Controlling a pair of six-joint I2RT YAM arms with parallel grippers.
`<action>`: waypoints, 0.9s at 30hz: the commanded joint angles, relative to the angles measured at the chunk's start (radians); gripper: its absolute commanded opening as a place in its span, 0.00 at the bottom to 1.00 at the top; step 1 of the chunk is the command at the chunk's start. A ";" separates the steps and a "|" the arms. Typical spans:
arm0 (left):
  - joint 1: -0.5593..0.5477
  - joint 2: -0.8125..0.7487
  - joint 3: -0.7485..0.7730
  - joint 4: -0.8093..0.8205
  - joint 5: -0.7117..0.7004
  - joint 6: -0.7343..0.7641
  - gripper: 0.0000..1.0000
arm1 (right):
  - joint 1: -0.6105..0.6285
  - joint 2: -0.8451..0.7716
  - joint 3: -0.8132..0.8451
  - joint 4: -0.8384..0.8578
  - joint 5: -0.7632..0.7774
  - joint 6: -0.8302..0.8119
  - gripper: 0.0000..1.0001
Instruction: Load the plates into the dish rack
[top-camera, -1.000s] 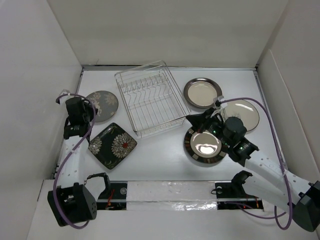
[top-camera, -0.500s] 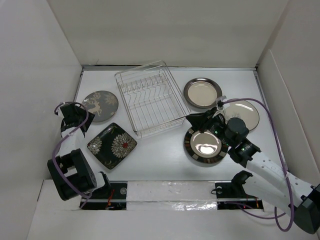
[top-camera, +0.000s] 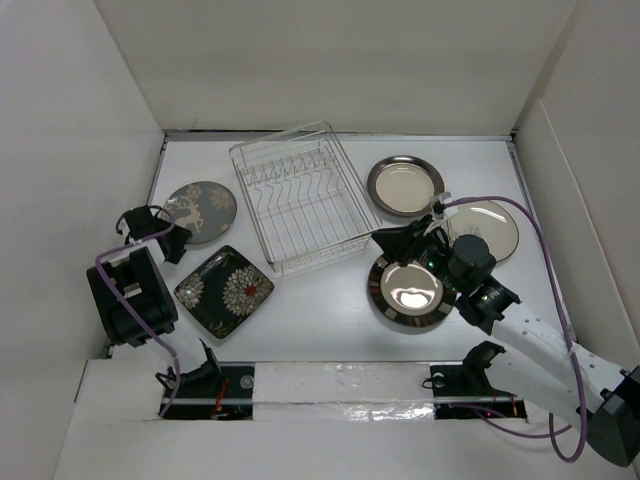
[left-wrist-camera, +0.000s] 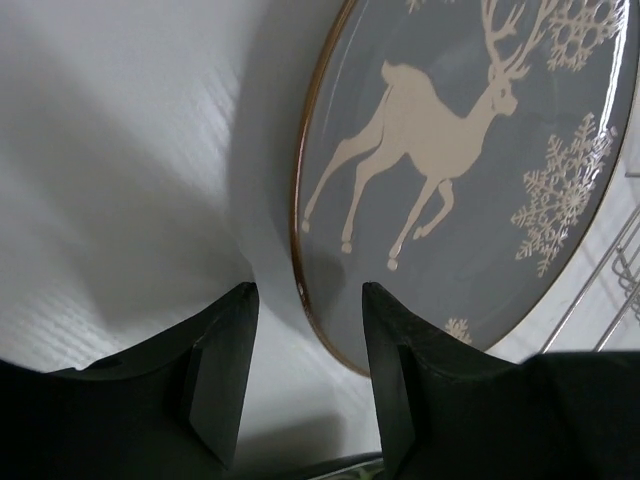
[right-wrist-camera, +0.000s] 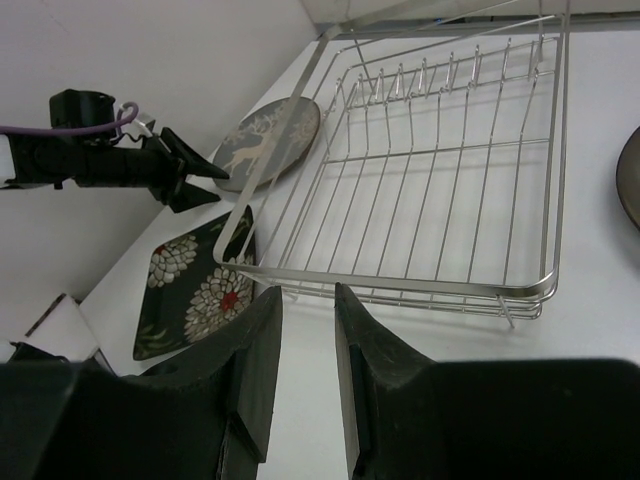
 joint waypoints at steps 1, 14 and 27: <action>0.005 0.019 0.043 0.047 0.012 -0.021 0.43 | 0.005 -0.010 0.017 0.028 0.010 -0.016 0.33; 0.005 0.076 0.045 0.132 0.005 -0.064 0.00 | 0.014 -0.008 0.020 0.021 0.029 -0.023 0.33; 0.005 -0.238 0.003 0.364 -0.009 -0.024 0.00 | 0.024 0.015 0.012 0.057 0.020 -0.031 0.32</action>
